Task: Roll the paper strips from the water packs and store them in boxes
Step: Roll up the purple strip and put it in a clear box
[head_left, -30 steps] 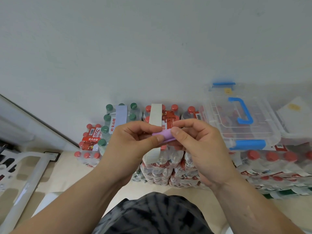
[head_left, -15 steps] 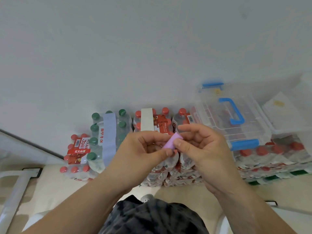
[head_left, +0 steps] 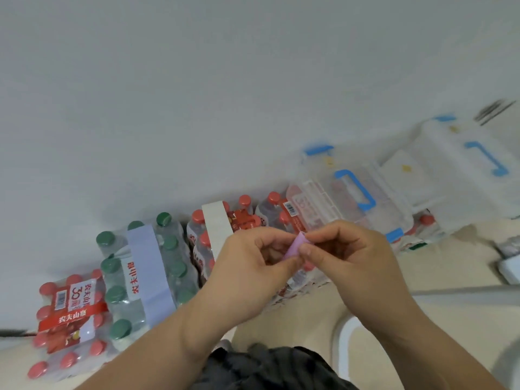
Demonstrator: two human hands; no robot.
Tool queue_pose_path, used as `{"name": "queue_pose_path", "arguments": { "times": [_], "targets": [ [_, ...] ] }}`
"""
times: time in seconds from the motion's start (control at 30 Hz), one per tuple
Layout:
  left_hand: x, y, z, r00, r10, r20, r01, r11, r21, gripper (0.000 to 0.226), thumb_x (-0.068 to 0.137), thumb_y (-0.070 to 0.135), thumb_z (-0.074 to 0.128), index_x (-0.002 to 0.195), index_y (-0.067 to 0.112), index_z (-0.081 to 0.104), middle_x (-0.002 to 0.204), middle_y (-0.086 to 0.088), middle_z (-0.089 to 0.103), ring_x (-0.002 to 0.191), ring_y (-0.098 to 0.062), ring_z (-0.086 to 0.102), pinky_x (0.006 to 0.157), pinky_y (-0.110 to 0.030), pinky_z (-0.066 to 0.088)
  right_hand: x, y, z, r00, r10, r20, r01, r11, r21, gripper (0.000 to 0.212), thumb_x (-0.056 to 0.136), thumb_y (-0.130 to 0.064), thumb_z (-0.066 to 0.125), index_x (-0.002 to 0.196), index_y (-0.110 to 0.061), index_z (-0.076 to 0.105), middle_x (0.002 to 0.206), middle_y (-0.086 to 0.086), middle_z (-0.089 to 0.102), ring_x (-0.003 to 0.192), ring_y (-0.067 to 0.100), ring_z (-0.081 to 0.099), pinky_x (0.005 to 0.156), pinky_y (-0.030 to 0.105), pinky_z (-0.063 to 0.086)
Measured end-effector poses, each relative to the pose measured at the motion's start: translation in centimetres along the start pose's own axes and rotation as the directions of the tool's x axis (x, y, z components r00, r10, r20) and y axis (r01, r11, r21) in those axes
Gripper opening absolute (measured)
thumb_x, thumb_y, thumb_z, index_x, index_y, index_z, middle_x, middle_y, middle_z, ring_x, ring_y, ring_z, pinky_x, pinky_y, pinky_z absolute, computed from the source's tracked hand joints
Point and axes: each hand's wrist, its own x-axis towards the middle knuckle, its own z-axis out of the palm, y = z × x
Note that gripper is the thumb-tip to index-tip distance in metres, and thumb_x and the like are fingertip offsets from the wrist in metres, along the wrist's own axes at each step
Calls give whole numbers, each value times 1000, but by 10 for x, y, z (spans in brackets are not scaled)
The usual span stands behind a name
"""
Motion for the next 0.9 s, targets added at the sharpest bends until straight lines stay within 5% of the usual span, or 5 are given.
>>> {"name": "queue_pose_path", "arguments": {
  "times": [0.3, 0.4, 0.6, 0.9],
  "targets": [
    [30, 4, 16, 993, 54, 103, -53, 998, -12, 19, 88, 11, 74, 100, 26, 77, 84, 0, 77, 77, -18, 74, 70, -32, 60, 4, 1, -18, 986, 85, -142, -69, 991, 115, 16, 80, 3, 79, 84, -11, 74, 71, 5, 75, 61, 11, 67, 57, 17, 51],
    [41, 7, 26, 995, 43, 89, -42, 999, -8, 20, 89, 10, 73, 100, 26, 76, 83, -1, 77, 73, -16, 73, 61, -26, 56, 12, 4, -32, 986, 104, -133, -84, 985, 151, 13, 80, -2, 80, 86, -13, 75, 72, 2, 76, 63, 7, 69, 55, 16, 51],
    [64, 9, 56, 999, 34, 24, -34, 999, 19, 13, 91, 15, 71, 97, 26, 73, 87, -2, 75, 82, -25, 72, 77, -42, 59, 47, 26, -73, 993, 112, -38, -106, 984, 140, 15, 82, -6, 80, 92, -17, 78, 86, 1, 78, 82, 14, 75, 73, 21, 57],
    [104, 18, 117, 965, -34, -259, 74, 986, 147, 20, 88, 9, 73, 95, 28, 75, 86, 6, 77, 80, -15, 72, 71, -21, 58, 99, 79, -162, 984, 77, 162, -81, 997, 17, 15, 82, -16, 82, 91, -27, 77, 86, -7, 76, 81, 11, 71, 76, 26, 59]
  ]
}}
